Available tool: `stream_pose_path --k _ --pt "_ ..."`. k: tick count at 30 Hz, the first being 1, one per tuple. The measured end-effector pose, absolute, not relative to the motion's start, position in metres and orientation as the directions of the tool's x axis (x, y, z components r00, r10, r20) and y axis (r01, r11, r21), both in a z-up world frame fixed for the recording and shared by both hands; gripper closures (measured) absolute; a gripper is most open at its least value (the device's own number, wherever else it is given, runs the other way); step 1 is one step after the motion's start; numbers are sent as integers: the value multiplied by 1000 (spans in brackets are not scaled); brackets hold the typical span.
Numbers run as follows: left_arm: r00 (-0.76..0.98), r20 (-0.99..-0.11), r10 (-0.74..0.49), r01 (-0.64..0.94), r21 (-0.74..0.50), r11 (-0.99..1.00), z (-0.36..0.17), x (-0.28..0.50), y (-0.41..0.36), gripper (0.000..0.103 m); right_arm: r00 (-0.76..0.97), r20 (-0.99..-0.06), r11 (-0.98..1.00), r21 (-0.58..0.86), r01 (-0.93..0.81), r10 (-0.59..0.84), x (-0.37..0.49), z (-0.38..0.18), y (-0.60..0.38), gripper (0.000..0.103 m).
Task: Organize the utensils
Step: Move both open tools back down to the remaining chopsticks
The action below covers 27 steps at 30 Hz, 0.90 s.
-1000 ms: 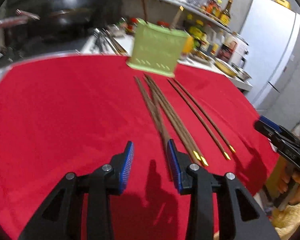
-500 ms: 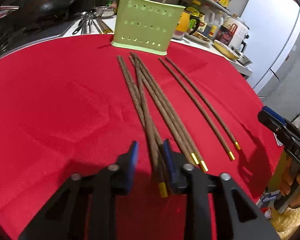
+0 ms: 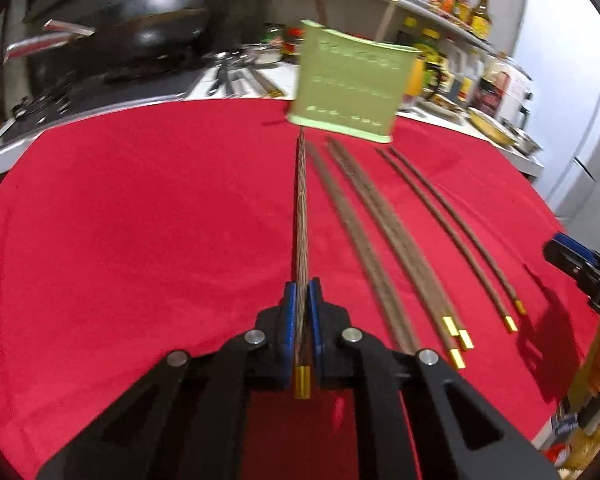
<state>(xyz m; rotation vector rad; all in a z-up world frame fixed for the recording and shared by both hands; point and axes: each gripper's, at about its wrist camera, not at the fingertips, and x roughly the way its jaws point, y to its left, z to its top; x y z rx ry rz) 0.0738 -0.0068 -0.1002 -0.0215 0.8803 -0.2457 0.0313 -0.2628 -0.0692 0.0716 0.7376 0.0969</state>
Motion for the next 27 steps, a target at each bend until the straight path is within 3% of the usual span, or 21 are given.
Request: stream_pose_path --k 4,9,12,14,16,23,27 --pt "591 -779 -210 199 -111 974 -104 77 -3 96 706 -697 992 85 -90 124 38 -79 -259 51" --pt "576 -784 -230 215 -127 968 -104 77 -1 93 659 -735 985 88 -145 163 43 -95 -250 78" --pt "572 -782 -248 217 -147 965 -103 73 3 87 650 -741 983 85 -160 170 48 -98 -245 80" --pt "576 -778 -252 228 -143 963 -102 69 3 74 649 -742 983 77 -165 168 51 -99 -241 80" --pt "586 -772 -247 256 -113 960 -100 59 0 69 649 -743 983 66 -172 164 53 -100 -237 80" --pt "605 -774 -186 321 24 947 -106 31 -13 69 645 -749 982 40 -182 150 47 -108 -233 80" --pt "612 -767 -192 298 -2 955 -106 28 -8 69 652 -744 983 34 -178 144 38 -108 -235 80"
